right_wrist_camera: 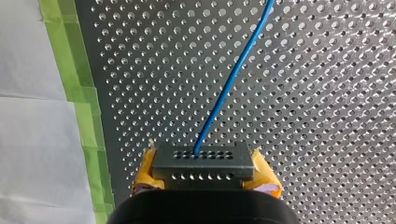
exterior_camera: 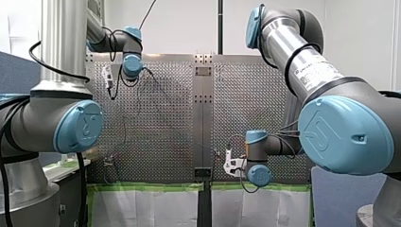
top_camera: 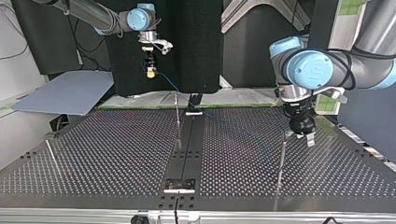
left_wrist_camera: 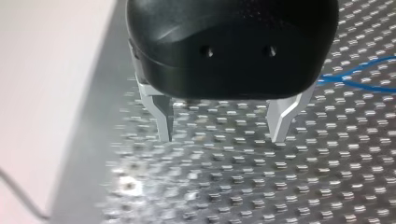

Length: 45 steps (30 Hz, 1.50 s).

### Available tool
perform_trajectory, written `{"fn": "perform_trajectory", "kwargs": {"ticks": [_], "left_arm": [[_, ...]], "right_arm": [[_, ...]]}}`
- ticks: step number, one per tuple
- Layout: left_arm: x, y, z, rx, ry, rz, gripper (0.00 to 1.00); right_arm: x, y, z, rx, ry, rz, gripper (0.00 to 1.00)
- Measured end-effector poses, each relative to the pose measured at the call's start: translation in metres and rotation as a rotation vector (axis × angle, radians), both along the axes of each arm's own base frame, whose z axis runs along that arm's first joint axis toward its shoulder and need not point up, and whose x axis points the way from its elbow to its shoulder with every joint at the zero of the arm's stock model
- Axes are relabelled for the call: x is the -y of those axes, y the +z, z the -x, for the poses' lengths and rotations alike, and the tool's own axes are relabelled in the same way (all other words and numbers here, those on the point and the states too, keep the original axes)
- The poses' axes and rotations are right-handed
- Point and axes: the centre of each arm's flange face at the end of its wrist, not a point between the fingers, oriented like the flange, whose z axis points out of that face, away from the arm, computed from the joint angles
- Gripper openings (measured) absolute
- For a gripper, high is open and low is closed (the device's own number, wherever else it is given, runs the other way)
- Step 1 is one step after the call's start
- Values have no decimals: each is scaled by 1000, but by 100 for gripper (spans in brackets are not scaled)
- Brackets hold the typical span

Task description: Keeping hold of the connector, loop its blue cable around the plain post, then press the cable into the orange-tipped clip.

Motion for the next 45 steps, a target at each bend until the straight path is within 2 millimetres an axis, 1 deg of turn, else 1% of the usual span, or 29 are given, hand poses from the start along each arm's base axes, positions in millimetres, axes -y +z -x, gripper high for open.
{"fn": "perform_trajectory", "kwargs": {"ticks": [7, 13, 18, 20, 23, 27, 29, 32, 37, 45], "left_arm": [[-3, 49, 13, 55, 51, 4, 100], [-2, 98, 33, 105, 88, 2, 100], [1, 143, 53, 145, 61, -22, 100], [4, 156, 62, 154, 39, -34, 100], [9, 166, 78, 151, -1, -49, 100], [18, 167, 100, 124, -37, -68, 100], [23, 160, 110, 96, -44, -72, 100], [31, 148, 116, 48, -50, -70, 100], [44, 135, 124, -15, -59, -71, 100], [71, 111, 128, -134, -145, -140, 100]], "right_arm": [[0, 0, 0, -3, 0, -3, 0], [-1, -1, 0, -5, -1, -4, 0], [0, 0, 0, 1, -1, 1, 0], [0, 0, 0, 2, -1, 3, 0], [1, 0, 0, 3, 0, 4, 0], [1, 0, 0, 3, 0, 3, 0], [1, 1, 0, 3, 0, 4, 0], [0, 0, 0, 3, 0, 3, 0], [0, 0, 0, 1, 0, 1, 0], [-1, 0, -1, 1, 3, 0, 0]]}}
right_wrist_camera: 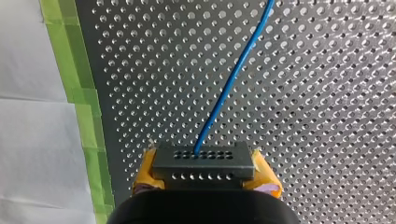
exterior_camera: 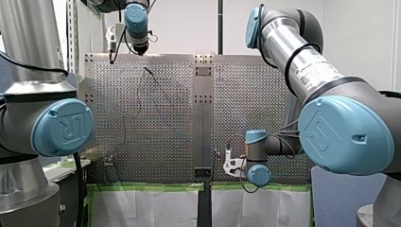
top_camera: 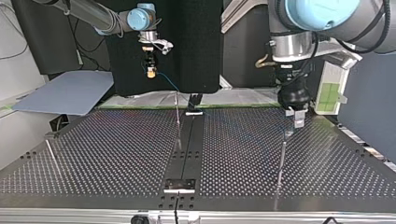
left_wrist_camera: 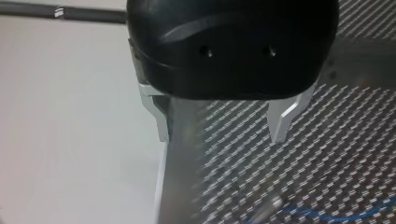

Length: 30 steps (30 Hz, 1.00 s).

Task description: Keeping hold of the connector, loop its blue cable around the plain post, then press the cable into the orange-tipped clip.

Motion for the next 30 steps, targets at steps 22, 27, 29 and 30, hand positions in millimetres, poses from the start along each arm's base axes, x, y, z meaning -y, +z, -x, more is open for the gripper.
{"fn": "perform_trajectory", "kwargs": {"ticks": [22, 27, 29, 30], "left_arm": [[-8, -22, 19, -208, 78, -92, 100], [-13, -25, 26, -252, 118, -118, 100], [-15, -26, 29, -272, 130, -129, 100], [-16, -27, 31, -279, 134, -133, 100]], "right_arm": [[0, 0, -2, -5, 4, -8, 0], [-1, 0, -2, -6, 5, -9, 0], [-1, 0, -3, -6, 6, -10, 0], [-1, 0, -3, -6, 6, -10, 0]]}}
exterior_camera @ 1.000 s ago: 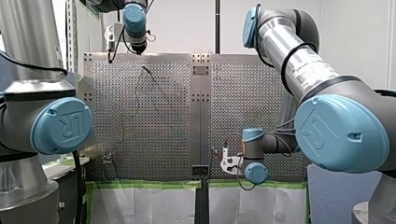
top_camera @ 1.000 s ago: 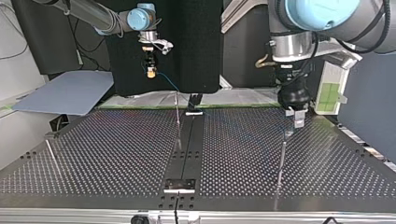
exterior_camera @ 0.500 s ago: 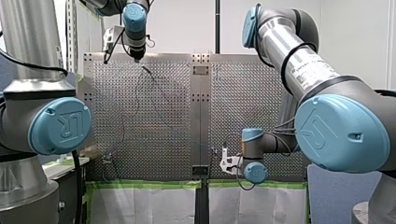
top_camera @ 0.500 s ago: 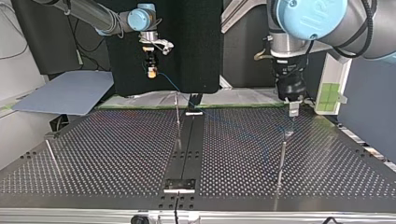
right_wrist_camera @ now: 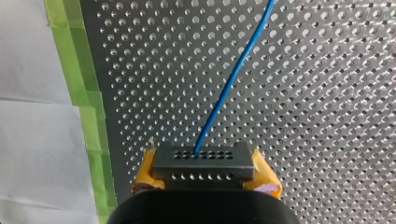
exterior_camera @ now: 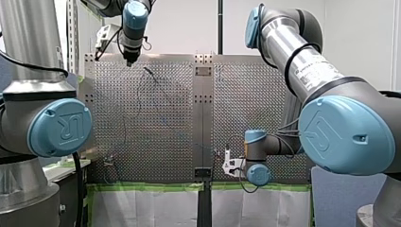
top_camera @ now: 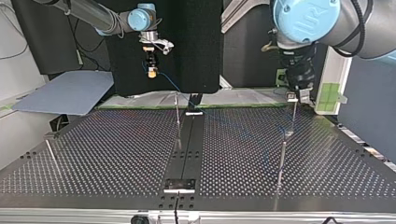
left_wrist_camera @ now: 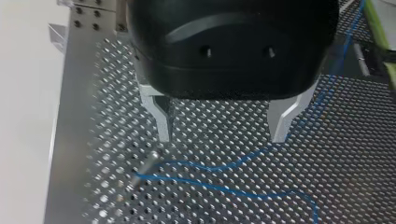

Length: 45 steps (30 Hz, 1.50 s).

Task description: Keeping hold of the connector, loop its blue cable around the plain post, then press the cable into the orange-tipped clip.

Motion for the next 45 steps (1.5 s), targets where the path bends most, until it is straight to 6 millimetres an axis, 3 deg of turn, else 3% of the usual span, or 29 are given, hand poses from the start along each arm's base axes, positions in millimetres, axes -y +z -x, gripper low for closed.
{"fn": "perform_trajectory", "kwargs": {"ticks": [32, 40, 45], "left_arm": [[-7, 11, 16, -10, 30, -36, 100], [-7, 10, 11, -10, 11, -62, 100], [0, 3, -3, -7, -30, -69, 100]], "right_arm": [[-2, 0, -2, -4, 6, -2, 0], [0, 1, -3, -2, 5, -1, 0], [0, 0, -3, -3, 5, -3, 0]]}}
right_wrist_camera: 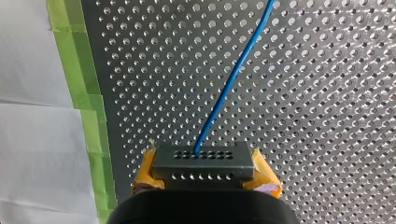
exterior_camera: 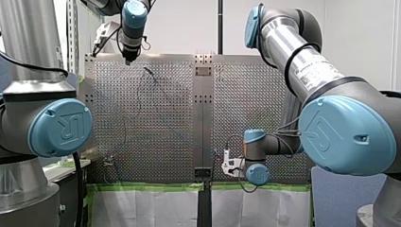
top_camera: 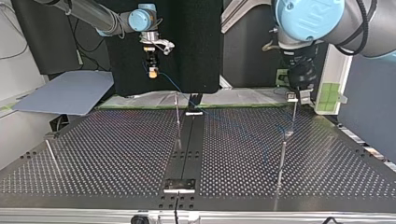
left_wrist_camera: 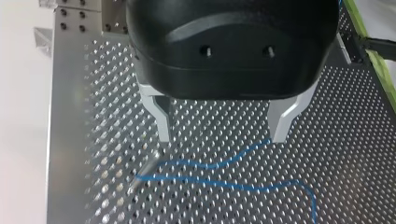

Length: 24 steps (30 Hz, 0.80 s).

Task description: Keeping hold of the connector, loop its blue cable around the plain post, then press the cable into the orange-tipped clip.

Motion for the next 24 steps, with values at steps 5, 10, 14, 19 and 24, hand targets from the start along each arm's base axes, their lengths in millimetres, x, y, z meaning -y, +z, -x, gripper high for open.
{"fn": "perform_trajectory", "kwargs": {"ticks": [5, 10, 14, 19, 24], "left_arm": [[14, -12, -18, -2, -63, -5, 100], [33, -16, -38, 22, -129, 11, 100], [50, -19, -56, 48, -182, 34, 100], [72, -18, -76, 89, -238, 51, 100], [87, -17, -96, 129, -259, 57, 100]], "right_arm": [[0, 0, 0, 1, 0, 2, 0], [1, 1, -1, 3, 1, 5, 0], [1, 1, -1, 3, 1, 8, 0], [1, 1, -1, 0, 1, 8, 0], [1, 1, -1, 1, 1, 9, 0]]}}
